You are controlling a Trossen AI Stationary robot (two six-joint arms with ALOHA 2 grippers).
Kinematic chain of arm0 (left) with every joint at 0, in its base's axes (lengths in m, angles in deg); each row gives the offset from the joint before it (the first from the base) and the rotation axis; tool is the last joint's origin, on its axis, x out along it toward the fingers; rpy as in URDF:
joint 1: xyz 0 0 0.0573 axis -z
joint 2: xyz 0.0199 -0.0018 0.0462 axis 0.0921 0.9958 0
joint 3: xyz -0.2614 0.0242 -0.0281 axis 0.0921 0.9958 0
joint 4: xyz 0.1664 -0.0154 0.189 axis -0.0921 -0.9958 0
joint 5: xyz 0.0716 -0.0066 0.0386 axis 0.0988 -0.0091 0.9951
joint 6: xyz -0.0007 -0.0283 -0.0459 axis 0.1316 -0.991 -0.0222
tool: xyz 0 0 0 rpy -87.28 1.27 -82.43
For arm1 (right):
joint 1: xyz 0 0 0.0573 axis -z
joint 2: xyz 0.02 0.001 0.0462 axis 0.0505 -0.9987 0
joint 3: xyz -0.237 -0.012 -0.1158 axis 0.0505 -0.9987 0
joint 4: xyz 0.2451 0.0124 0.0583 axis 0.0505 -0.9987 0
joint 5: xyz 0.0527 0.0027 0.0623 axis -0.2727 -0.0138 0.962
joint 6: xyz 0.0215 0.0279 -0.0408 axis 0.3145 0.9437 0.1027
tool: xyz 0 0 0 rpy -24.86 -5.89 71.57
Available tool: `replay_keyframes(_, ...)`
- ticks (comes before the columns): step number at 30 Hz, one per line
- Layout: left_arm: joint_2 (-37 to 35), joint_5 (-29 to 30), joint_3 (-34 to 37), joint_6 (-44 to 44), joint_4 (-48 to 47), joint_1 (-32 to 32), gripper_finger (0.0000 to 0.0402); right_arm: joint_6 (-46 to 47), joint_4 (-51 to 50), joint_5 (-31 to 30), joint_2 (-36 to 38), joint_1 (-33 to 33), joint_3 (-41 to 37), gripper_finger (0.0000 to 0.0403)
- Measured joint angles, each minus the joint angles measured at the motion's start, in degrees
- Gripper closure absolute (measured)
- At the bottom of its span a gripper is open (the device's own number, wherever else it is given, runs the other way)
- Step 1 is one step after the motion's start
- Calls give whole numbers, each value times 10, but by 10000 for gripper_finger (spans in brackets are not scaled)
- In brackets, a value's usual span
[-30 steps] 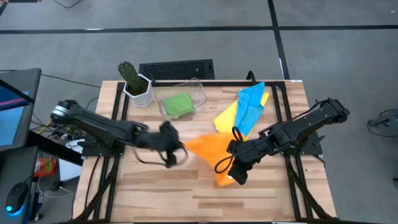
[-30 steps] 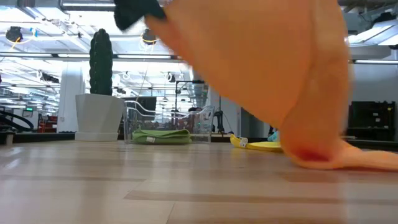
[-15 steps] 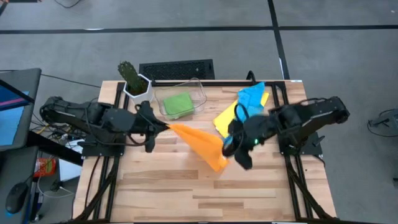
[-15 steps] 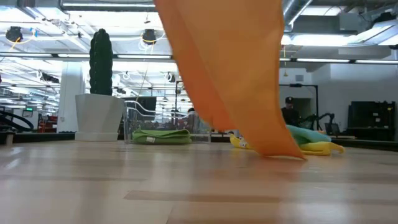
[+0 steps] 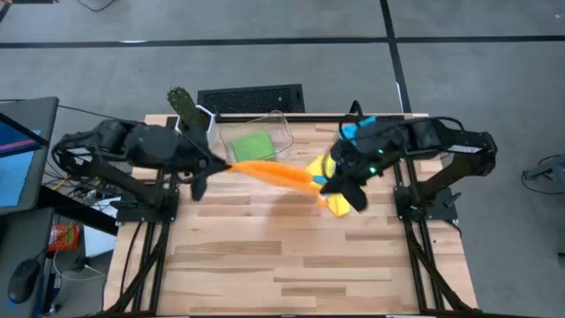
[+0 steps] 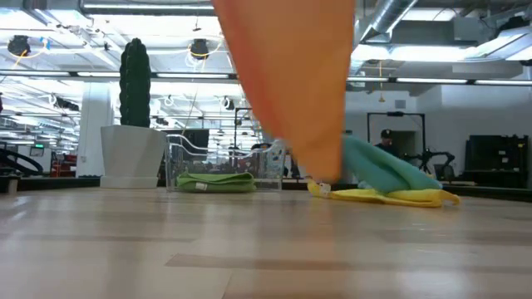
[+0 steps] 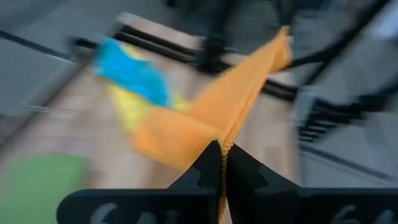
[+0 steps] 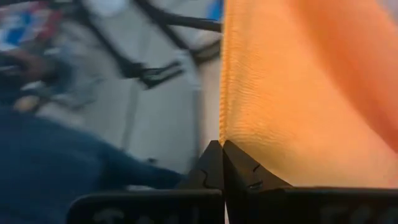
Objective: Fold microfiber towels
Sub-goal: Fold the orange microfiber cloth
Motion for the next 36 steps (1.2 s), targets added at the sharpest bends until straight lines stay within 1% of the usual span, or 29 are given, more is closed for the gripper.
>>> replay_keyframes(3, 7, -68, -36, -47, 4, 31, 402, 1, 61, 30, -3, -45, 5, 390)
replay_keyframes(5, 14, -103, -53, -68, 26, 56, 401, 1, 92, 25, -4, -69, 9, 390)
replay_keyframes(7, 18, -124, -64, -73, 37, 79, 401, 21, 94, -16, -2, -84, 10, 389)
replay_keyframes(8, 21, -127, -69, -73, 40, 87, 401, 35, 93, -21, -2, -90, 10, 389)
replay_keyframes(10, 21, -126, -72, -66, 31, 95, 401, 27, 95, -2, -4, -100, 9, 390)
replay_keyframes(11, 21, -122, -73, -61, 15, 96, 401, 20, 93, -7, -4, -103, 9, 391)
replay_keyframes(14, 23, -85, -72, -63, -46, 90, 401, 30, 44, -75, -4, -99, 10, 392)
replay_keyframes(16, 29, -66, -72, -61, -89, 79, 401, 33, 10, -101, -4, -83, 9, 389)
replay_keyframes(19, 36, -26, -54, -51, -136, 70, 401, 16, -29, -106, -6, -53, 9, 386)
replay_keyframes(23, 38, 32, -19, -28, -188, 47, 401, -30, -58, -112, -31, -3, 8, 389)
replay_keyframes(27, 37, 59, -7, 19, -211, 8, 401, -87, -66, -124, -50, 48, 9, 389)
replay_keyframes(31, 36, 84, -7, 67, -215, -21, 401, -114, -69, -177, -58, 84, 9, 389)
replay_keyframes(33, 36, 88, -7, 83, -214, -29, 401, -119, -69, -203, -54, 90, 9, 390)
replay_keyframes(36, 37, 81, -7, 76, -217, -29, 401, -116, -75, -210, -53, 76, 9, 391)
